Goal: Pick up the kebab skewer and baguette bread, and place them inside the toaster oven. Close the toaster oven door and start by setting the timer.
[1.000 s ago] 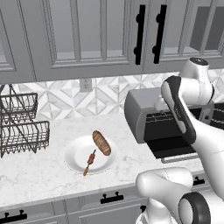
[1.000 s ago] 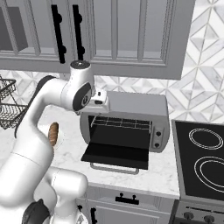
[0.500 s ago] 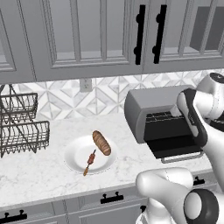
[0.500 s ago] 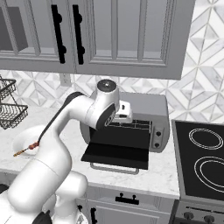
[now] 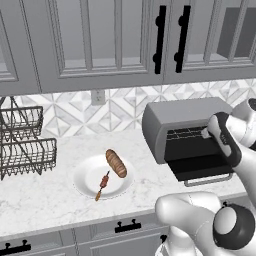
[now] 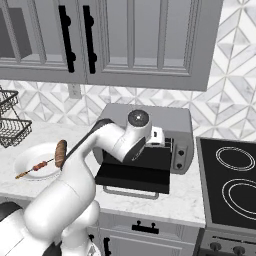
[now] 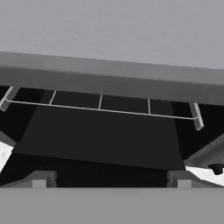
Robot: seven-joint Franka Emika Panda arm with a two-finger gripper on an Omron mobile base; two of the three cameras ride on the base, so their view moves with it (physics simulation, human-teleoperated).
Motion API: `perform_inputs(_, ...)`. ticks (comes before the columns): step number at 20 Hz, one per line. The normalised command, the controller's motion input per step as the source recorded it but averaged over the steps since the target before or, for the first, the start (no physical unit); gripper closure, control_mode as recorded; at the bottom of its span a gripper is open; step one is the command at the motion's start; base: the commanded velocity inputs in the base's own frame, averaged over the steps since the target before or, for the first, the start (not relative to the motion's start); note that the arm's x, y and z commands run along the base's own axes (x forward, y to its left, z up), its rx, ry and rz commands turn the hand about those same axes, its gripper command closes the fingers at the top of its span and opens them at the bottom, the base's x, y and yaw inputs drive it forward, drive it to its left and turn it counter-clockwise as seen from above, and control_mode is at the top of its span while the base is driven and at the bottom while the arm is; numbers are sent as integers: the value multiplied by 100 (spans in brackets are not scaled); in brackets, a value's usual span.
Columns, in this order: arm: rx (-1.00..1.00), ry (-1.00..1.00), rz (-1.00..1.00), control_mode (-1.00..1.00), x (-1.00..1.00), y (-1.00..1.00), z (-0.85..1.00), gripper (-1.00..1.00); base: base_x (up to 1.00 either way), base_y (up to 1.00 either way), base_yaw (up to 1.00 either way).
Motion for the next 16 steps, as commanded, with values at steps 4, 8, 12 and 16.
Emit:
perform_inputs(4, 0, -38, -8, -100, -14, 0, -26, -100, 0, 0, 0)
perform_inputs(8, 2, -37, -5, -100, 13, -2, -1, -100, 0, 0, 0)
perform_inputs(12, 0, -22, 0, -100, 22, -1, -13, -100, 0, 0, 0)
perform_inputs(16, 3, -22, 0, -100, 39, -8, -1, -100, 0, 0, 0)
